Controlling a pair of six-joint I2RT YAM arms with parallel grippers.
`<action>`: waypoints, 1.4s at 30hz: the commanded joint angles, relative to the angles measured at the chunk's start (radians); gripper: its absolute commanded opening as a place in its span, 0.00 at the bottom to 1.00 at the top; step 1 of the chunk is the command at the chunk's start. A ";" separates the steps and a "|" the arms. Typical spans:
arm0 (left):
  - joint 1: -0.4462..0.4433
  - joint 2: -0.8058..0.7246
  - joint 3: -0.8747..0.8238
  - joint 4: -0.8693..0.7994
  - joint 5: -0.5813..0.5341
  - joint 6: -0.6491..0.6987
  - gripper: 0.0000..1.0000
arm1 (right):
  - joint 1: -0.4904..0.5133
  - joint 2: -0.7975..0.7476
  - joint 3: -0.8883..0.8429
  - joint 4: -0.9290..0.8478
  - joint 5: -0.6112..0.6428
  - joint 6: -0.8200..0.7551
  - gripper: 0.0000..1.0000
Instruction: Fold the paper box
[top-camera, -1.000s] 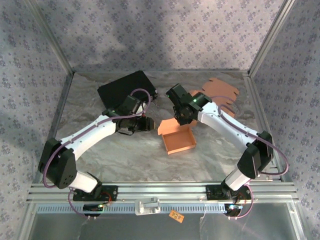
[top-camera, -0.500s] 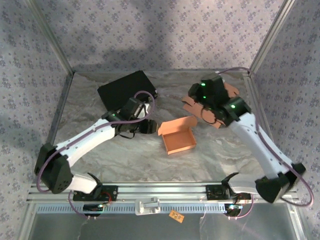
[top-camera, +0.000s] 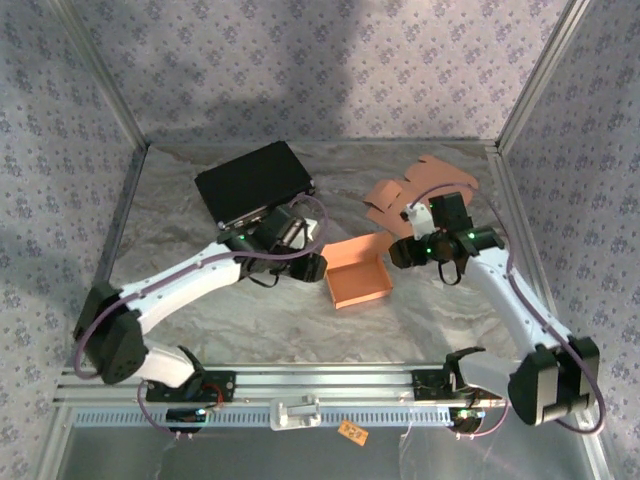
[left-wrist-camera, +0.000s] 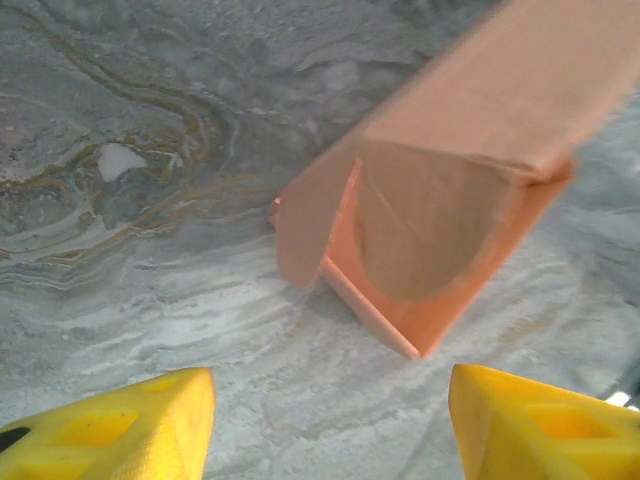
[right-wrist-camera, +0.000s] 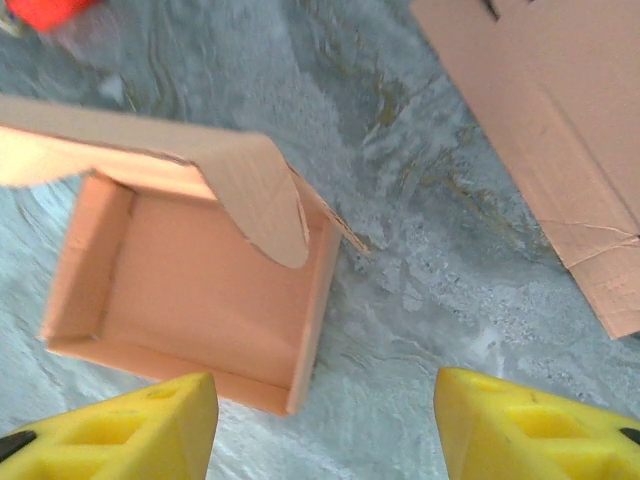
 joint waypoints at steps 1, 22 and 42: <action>-0.013 0.028 0.058 -0.006 -0.089 0.012 0.63 | -0.002 0.040 -0.009 0.058 0.008 -0.165 0.61; -0.079 0.148 0.118 -0.055 -0.191 -0.057 0.50 | 0.003 0.151 -0.101 0.291 0.023 -0.208 0.59; -0.080 0.229 0.184 -0.063 -0.213 -0.034 0.22 | 0.005 0.165 -0.019 0.247 0.024 -0.200 0.59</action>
